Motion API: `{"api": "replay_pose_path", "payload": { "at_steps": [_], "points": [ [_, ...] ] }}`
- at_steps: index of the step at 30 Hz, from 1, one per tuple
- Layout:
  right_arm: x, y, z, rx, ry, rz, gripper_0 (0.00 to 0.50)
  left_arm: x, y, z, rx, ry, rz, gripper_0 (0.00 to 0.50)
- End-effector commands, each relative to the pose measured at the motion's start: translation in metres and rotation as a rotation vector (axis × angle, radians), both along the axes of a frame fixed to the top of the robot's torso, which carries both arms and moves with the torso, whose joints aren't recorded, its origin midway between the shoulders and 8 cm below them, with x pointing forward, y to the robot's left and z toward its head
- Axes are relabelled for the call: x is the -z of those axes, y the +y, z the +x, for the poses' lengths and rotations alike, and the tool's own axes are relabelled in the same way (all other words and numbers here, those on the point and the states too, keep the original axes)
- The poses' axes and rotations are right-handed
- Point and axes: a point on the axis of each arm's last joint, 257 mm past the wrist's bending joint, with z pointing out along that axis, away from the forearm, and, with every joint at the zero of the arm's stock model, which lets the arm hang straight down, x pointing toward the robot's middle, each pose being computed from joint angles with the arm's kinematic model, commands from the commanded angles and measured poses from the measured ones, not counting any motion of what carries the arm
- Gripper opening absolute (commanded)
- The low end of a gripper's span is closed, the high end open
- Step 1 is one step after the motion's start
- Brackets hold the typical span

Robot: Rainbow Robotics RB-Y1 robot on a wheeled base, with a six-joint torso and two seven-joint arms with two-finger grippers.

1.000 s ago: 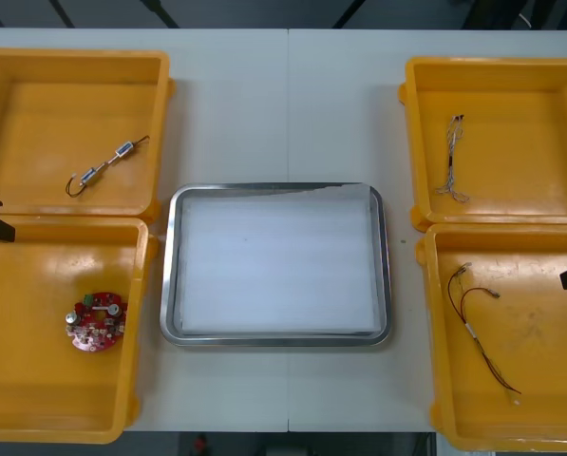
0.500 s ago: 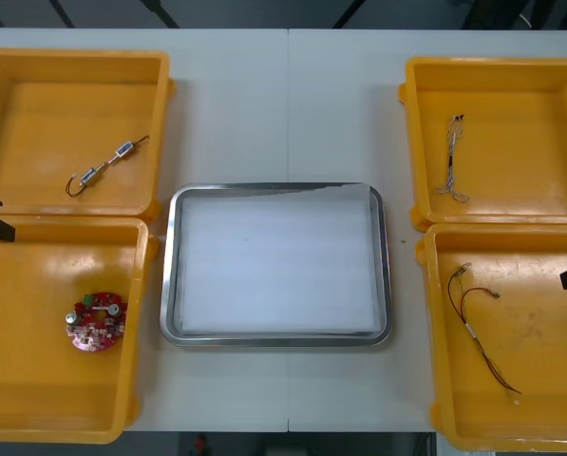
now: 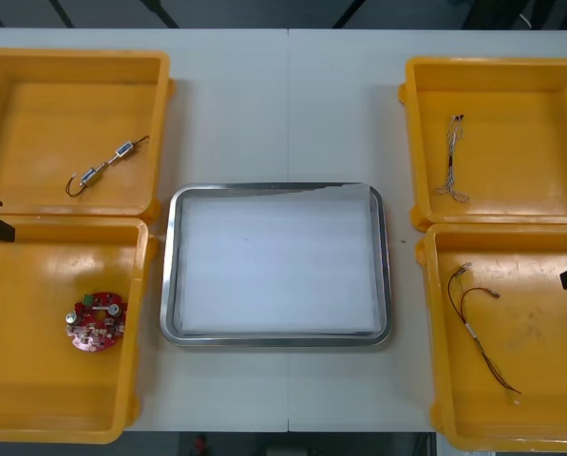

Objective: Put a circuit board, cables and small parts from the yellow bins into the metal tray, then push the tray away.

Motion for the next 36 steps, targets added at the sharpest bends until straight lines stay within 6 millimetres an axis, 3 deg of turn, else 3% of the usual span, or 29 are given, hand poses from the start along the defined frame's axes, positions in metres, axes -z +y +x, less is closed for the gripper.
{"api": "replay_pose_path", "payload": {
  "at_steps": [1, 36],
  "points": [
    [-0.0081, -0.0126, -0.0006, -0.04, -0.015, -0.053, 0.5, -0.0041, 0.0135, -0.0024, 0.036, 0.003, 0.068, 0.5],
    [-0.0081, -0.0126, -0.0006, -0.04, -0.015, -0.053, 0.5, -0.0041, 0.0135, -0.0024, 0.036, 0.003, 0.068, 0.5]
  ]
}}
